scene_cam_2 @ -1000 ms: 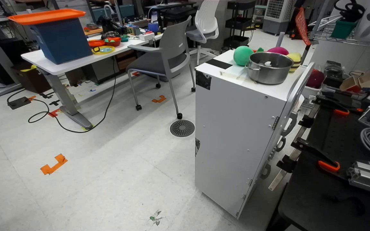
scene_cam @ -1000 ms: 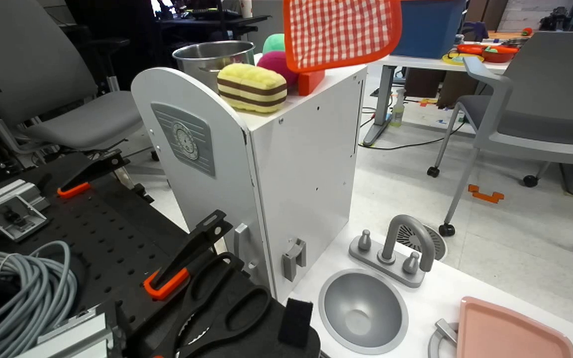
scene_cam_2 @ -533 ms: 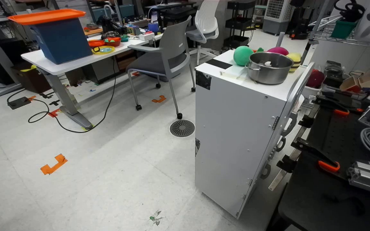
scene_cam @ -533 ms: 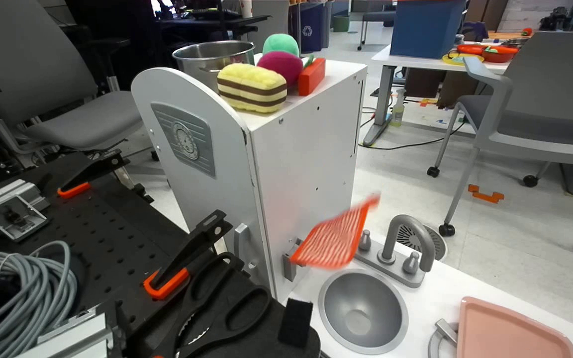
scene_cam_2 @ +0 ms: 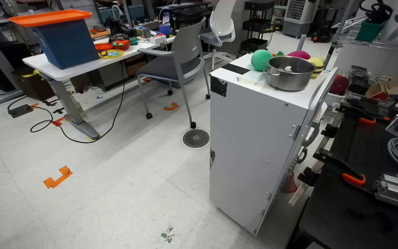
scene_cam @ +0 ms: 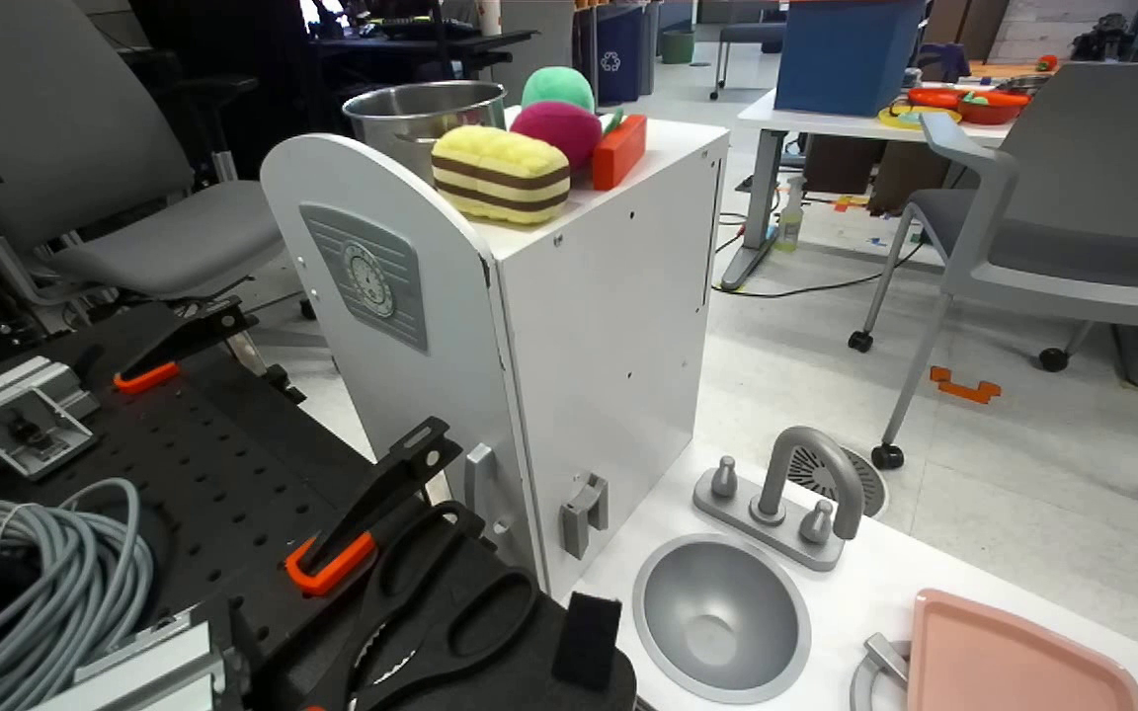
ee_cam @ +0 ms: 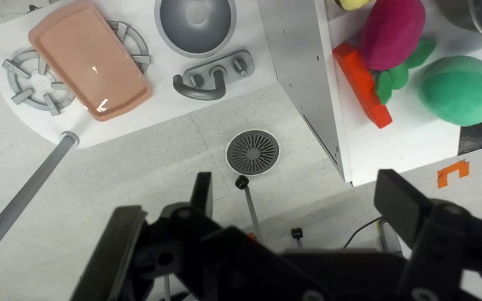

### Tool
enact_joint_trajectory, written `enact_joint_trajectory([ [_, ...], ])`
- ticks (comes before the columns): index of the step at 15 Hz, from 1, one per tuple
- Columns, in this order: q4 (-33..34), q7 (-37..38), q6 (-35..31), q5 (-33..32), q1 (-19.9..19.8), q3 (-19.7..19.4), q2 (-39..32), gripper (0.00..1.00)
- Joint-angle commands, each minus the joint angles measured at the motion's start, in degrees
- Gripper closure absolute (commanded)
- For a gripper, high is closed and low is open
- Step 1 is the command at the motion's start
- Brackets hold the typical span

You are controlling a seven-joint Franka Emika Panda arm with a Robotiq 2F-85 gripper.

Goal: Remove the pot holder from the top of the cabinet.

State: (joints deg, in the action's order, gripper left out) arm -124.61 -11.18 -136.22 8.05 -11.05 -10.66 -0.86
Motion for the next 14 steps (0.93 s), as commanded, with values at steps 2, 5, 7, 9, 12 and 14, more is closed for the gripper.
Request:
enact_joint_trajectory([
  [2,0.3,-1.6,0.6,-1.3,0.6,0.7,-0.5,0.00],
  [5,-0.8,-7.0,0.7,-1.9,1.6,1.9,0.2,0.00],
  [7,-1.6,-10.7,0.5,-0.9,2.4,2.8,1.0,0.00],
  [9,-2.8,-12.5,0.3,-1.2,3.4,3.7,2.4,0.00],
  [12,-4.6,-13.5,-0.1,-1.4,5.1,5.0,4.8,0.00],
  [14,-6.2,-13.2,-0.2,-1.3,6.2,5.6,7.4,0.00],
])
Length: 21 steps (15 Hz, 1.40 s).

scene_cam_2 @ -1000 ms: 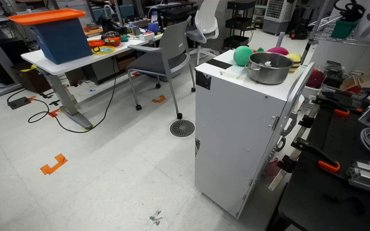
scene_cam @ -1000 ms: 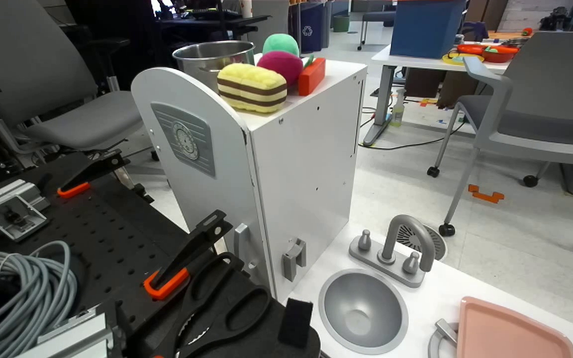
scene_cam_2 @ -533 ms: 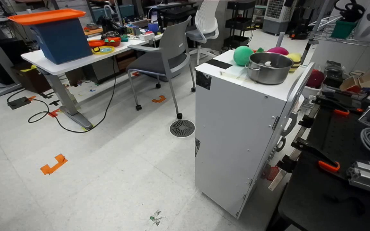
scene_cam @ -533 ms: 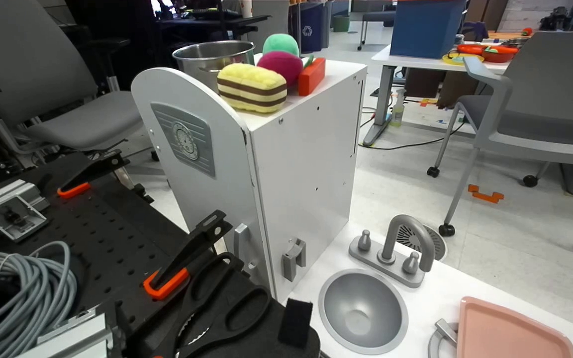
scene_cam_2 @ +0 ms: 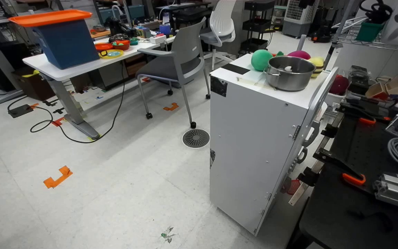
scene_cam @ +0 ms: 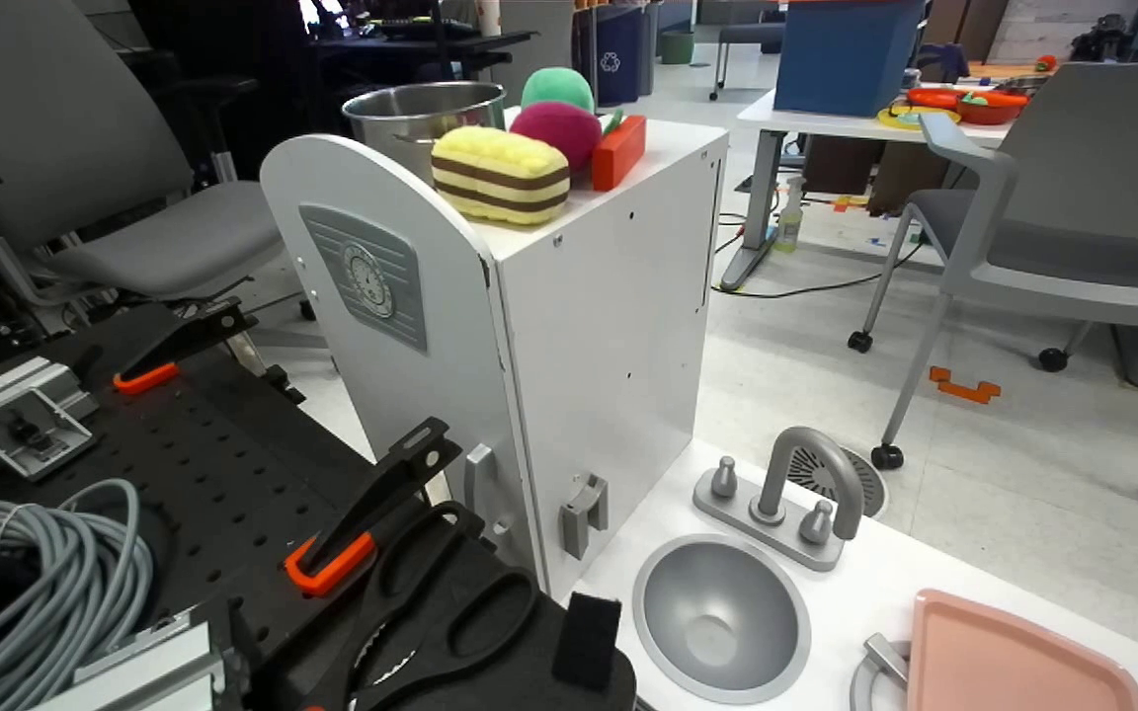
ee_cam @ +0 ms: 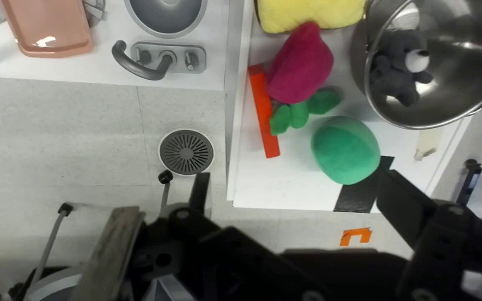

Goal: Remove the pot holder from the top of the cabinet.

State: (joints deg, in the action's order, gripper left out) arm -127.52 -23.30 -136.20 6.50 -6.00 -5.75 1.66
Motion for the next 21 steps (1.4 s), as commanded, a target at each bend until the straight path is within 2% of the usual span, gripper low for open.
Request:
enact_joint_trajectory([
  [1,-4.1,-1.1,-0.4,0.4,1.7,0.9,6.2,0.00],
  [5,-6.9,-0.5,-0.7,-0.8,3.5,1.1,10.2,0.00],
  [6,-4.6,0.2,0.0,-0.5,3.5,0.6,7.4,0.00],
  [21,-5.0,0.2,0.0,-0.5,3.7,0.5,7.4,0.00],
])
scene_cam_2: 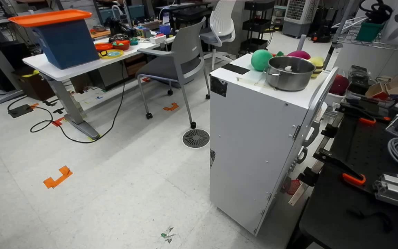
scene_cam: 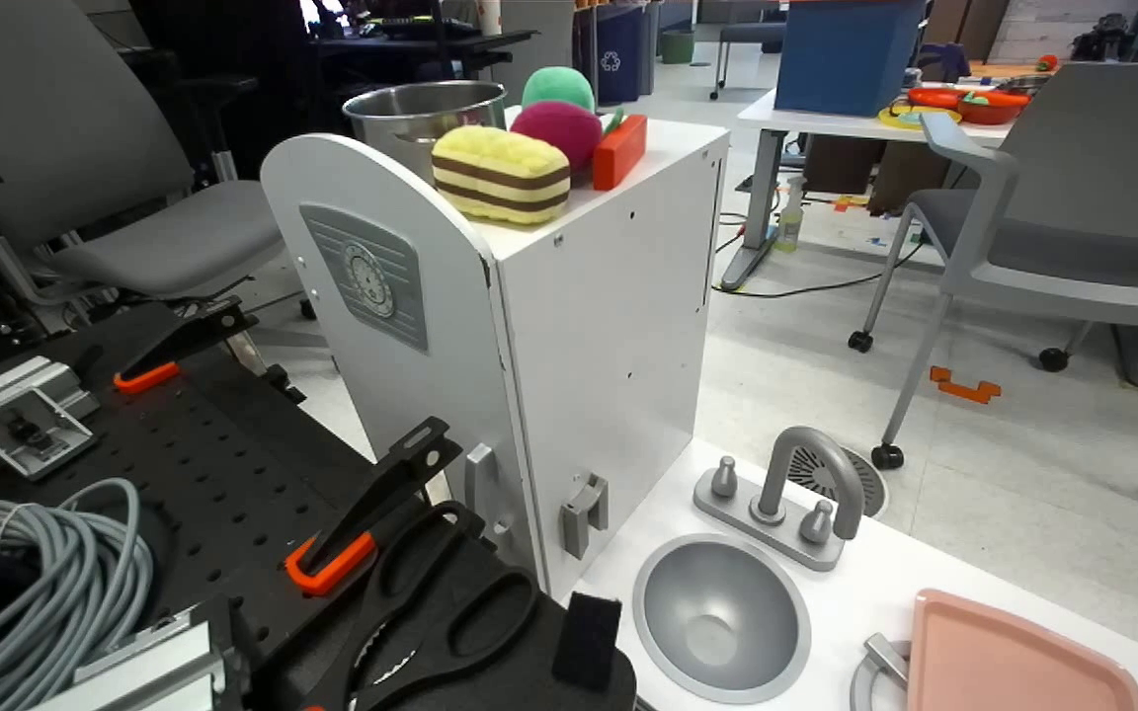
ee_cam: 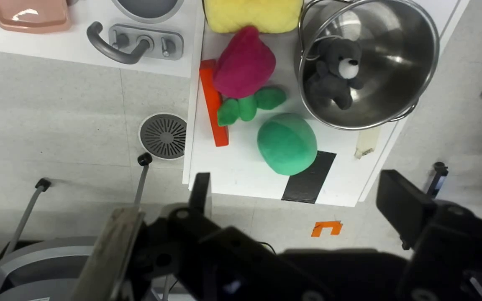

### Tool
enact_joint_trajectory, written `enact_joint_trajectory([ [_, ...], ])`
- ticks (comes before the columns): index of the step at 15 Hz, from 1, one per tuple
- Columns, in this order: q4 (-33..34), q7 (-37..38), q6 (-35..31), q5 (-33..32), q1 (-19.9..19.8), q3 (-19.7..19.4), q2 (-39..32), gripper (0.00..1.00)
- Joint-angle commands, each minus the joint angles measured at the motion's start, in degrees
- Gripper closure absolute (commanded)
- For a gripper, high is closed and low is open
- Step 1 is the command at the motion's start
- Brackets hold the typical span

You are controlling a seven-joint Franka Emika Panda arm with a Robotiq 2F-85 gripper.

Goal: Remove the pot holder from the top of the cabinet.

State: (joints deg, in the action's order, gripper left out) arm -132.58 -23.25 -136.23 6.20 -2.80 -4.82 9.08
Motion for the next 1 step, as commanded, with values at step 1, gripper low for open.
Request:
enact_joint_trajectory([
  [1,0.1,0.1,0.1,-0.2,0.5,-0.4,0.0,0.00],
])
